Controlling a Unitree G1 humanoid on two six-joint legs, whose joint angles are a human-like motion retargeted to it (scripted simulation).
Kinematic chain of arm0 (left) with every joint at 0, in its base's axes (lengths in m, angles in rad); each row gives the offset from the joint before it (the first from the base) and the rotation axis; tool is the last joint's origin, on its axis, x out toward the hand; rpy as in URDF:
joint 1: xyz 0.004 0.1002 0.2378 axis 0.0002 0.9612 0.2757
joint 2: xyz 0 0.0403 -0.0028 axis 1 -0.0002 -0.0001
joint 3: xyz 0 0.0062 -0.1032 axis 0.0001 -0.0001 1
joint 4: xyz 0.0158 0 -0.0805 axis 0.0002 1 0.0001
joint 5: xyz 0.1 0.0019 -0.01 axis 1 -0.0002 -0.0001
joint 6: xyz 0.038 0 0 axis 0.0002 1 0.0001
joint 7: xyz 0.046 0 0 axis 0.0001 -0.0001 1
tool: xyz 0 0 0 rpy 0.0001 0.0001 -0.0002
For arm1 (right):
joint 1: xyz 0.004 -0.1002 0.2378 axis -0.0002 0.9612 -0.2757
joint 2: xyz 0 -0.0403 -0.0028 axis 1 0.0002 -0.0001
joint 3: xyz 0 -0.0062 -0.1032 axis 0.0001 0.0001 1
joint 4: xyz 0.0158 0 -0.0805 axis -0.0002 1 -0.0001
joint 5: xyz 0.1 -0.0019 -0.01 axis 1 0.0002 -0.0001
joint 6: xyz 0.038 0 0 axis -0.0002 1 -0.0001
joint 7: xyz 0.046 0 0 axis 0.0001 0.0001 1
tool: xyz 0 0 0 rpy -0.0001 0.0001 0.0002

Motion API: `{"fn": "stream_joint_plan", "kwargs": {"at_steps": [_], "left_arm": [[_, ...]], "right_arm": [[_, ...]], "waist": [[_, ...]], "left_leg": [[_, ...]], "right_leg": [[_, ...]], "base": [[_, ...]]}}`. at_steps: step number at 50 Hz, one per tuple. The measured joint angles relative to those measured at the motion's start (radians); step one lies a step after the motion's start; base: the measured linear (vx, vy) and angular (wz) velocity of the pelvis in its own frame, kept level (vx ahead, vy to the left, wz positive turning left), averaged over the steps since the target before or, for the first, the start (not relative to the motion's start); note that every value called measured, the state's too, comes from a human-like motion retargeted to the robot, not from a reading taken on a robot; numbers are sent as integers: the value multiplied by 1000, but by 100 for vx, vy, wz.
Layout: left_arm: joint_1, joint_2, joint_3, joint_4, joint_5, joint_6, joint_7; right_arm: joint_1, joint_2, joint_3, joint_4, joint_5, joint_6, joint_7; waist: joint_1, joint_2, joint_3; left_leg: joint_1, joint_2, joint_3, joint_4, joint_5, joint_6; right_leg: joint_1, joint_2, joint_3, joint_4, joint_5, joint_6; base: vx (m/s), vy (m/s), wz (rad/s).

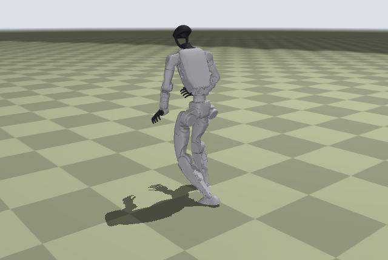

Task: Sport exercise

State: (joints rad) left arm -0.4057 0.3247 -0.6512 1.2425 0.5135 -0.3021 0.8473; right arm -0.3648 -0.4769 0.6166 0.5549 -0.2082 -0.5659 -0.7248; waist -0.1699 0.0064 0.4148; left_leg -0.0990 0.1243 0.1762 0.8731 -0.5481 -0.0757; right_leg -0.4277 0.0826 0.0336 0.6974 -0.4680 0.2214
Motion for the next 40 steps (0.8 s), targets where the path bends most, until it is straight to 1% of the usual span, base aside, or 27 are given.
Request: {"fn": "stream_joint_plan", "kwargs": {"at_steps": [2,3,4,6,8,10,13,15,17,18,20,22,23,25,27,29,30,32,35,37,38,40], "left_arm": [[-52,2,-11,-6,-19,-3,4],[-104,8,-17,-5,-36,-6,0],[-130,7,-24,-9,-45,-8,1],[-165,1,-40,-22,-58,-13,8],[-250,5,-59,-33,-87,-21,4],[-289,0,-75,-50,-99,-31,7],[-363,-3,-102,-86,-110,-50,13],[-416,0,-120,-113,-115,-65,16],[-501,17,-138,-141,-129,-79,7],[-509,16,-145,-154,-128,-86,13],[-568,33,-164,-184,-132,-100,11],[-585,39,-176,-205,-133,-113,17],[-616,54,-184,-218,-139,-120,13],[-634,65,-194,-236,-142,-132,15],[-669,88,-203,-250,-156,-144,7],[-688,107,-207,-260,-165,-153,1],[-698,116,-208,-264,-168,-157,-2],[-718,136,-208,-270,-178,-163,-12],[-747,166,-201,-277,-190,-167,-30],[-749,173,-193,-277,-193,-170,-38],[-765,186,-188,-276,-202,-172,-52],[-770,189,-179,-271,-207,-172,-60]], "right_arm": [[-47,6,11,29,9,8,3],[-99,12,14,58,21,11,7],[-121,18,22,73,27,13,10],[-144,27,44,96,35,18,14],[-219,38,58,141,66,18,35],[-244,48,84,161,81,19,50],[-295,49,114,182,107,17,71],[-335,44,130,191,129,11,84],[-412,27,133,203,172,0,111],[-418,23,143,201,177,-4,111],[-471,3,146,200,208,-16,126],[-491,-4,158,196,224,-27,129],[-524,-11,155,198,243,-34,138],[-548,-18,160,194,261,-45,144],[-593,-20,156,197,291,-57,161],[-626,-19,154,195,307,-68,173],[-643,-17,153,195,313,-74,177],[-680,-17,152,192,322,-80,191],[-736,-16,153,188,315,-86,207],[-753,-13,158,184,310,-87,217],[-778,-12,157,186,314,-85,226],[-793,-9,159,184,312,-86,235]], "waist": [[5,-10,11],[3,-26,18],[5,-33,26],[14,-35,42],[25,-31,53],[43,-23,71],[72,-10,96],[94,-2,104],[125,13,105],[139,13,105],[164,0,105],[188,-9,105],[196,-25,105],[217,-36,105],[224,-62,105],[231,-79,105],[232,-88,105],[225,-108,105],[206,-138,105],[204,-142,96],[191,-157,81],[184,-166,69]], "left_leg": [[-2,-16,1,-2,-1,0],[2,-45,-2,-41,17,4],[-2,-54,-3,-34,25,3],[-23,-54,-10,21,41,-8],[-81,-60,-51,56,96,-34],[-130,-63,-95,141,129,-65],[-230,-56,-147,307,111,-77],[-311,-44,-169,429,134,-87],[-443,-26,-204,534,171,-97],[-479,-24,-214,579,174,-101],[-595,-36,-233,630,193,-100],[-677,-40,-251,640,191,-107],[-734,-51,-255,616,203,-106],[-812,-53,-268,557,211,-118],[-885,-72,-273,438,254,-134],[-937,-83,-281,307,314,-163],[-960,-90,-286,237,355,-181],[-992,-117,-268,91,461,-186],[-1027,-165,-227,-115,659,-186],[-1052,-175,-202,-170,737,-186],[-1050,-187,-186,-253,790,-186],[-1071,-194,-157,-283,840,-186]], "right_leg": [[-11,-19,-10,17,-31,-9],[-8,-45,-12,-7,-40,-9],[-13,-53,-12,3,-52,-13],[-29,-49,-11,45,-75,-22],[-38,-44,-14,4,-62,-27],[-56,-18,-6,33,-66,-36],[-85,19,-2,61,-73,-52],[-106,47,-1,66,-71,-60],[-123,82,0,-18,-26,-64],[-137,97,5,3,-31,-64],[-154,103,18,-42,-12,-56],[-176,120,32,-23,-19,-51],[-174,112,43,-67,-4,-44],[-186,122,56,-65,-7,-37],[-173,105,73,-126,14,-24],[-168,96,80,-150,25,-15],[-167,90,83,-160,30,-11],[-168,64,86,-169,31,3],[-186,17,86,-159,20,20],[-211,7,85,-110,0,21],[-221,-15,84,-122,-1,23],[-249,-32,82,-70,-23,24]], "base": [[8,-6,-16],[11,-7,-4],[8,-8,-15],[5,-10,-36],[11,-9,-31],[7,-8,-58],[8,-6,-53],[11,-4,-50],[12,-3,-64],[13,-3,-69],[16,-3,-63],[19,-3,-69],[21,-2,-63],[23,-3,-70],[26,-2,-63],[27,-2,-64],[27,3,-55],[27,11,-43],[27,18,-35],[28,17,-45],[30,14,-28],[29,12,-33]]}}
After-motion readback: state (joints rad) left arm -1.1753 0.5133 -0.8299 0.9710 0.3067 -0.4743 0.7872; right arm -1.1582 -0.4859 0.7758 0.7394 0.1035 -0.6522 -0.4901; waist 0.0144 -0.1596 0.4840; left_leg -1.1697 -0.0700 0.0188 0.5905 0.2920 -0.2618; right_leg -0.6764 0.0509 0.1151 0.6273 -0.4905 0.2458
